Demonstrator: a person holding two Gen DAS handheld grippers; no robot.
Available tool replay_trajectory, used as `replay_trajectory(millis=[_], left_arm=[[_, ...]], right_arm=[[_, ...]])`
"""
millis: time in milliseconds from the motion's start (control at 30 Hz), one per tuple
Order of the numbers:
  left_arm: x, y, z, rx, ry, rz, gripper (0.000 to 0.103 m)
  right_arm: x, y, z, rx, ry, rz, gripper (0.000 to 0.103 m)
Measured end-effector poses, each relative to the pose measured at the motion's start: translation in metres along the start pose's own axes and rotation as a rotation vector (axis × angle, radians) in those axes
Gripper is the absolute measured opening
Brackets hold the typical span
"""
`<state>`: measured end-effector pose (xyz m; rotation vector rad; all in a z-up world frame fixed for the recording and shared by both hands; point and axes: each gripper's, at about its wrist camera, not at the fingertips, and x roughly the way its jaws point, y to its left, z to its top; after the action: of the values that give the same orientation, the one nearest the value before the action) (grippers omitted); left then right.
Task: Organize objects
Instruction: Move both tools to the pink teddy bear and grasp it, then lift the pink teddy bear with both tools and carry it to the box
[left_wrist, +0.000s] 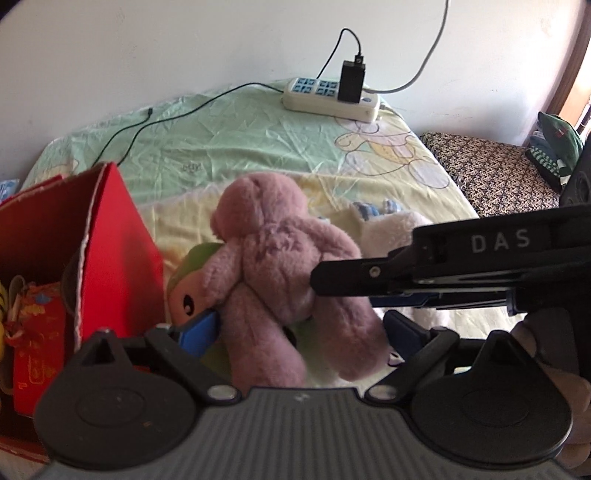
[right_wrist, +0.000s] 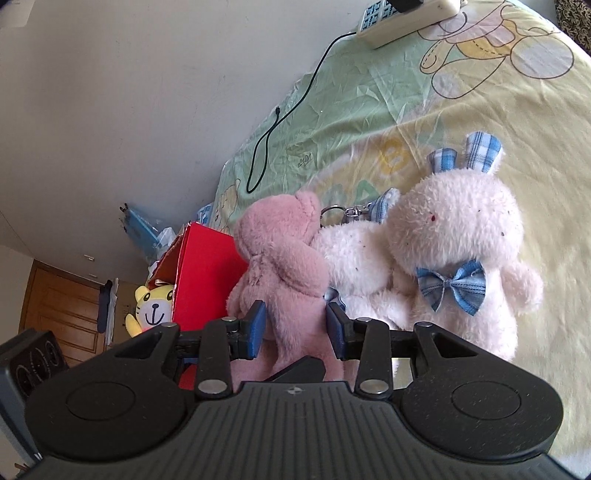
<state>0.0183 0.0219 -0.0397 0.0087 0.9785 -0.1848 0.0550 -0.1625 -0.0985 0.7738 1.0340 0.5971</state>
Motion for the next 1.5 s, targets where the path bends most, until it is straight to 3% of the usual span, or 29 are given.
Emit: replay_trajectory(millis=[267,400,633,867,967,1067,1200,1367,1500], left_arm=[[0.013,-0.001,0.004,-0.026,0.009,0.005,0.101],[0.013,0.001,0.005,-0.035,0.013,-0.006,0.101],[0.002,0.0,0.003,-0.042,0.017,-0.026,0.097],[-0.023,-0.001,-0.016,-0.059,0.016,-0.09,0.095],[-0.025,-0.006,-0.035,-0.061,0.034,-0.099,0.095],[-0.014,-0.004,-0.048,-0.071,0.07,-0.096,0.096],[0.0,-0.001,-0.051,-0.089,0.078,-0.082,0.097],[0.003,-0.007,-0.048,-0.072,0.072,-0.044,0.088],[-0.004,-0.005,-0.047,-0.091,0.076,-0.067,0.084]], right_arm=[[0.008,-0.007,0.003,0.04,0.021,0.038,0.042],[0.005,-0.009,0.002,0.041,0.015,0.044,0.033],[-0.002,-0.002,-0.006,0.005,0.002,0.039,0.031],[-0.023,0.014,-0.025,-0.057,-0.002,0.069,0.029],[-0.029,0.02,-0.04,-0.102,0.035,0.087,0.029],[-0.024,0.022,-0.051,-0.157,0.066,0.063,0.03],[-0.01,0.019,-0.052,-0.168,0.045,0.023,0.041],[0.0,0.011,-0.043,-0.125,0.06,0.046,0.035],[-0.012,0.016,-0.047,-0.133,0.053,0.061,0.03]])
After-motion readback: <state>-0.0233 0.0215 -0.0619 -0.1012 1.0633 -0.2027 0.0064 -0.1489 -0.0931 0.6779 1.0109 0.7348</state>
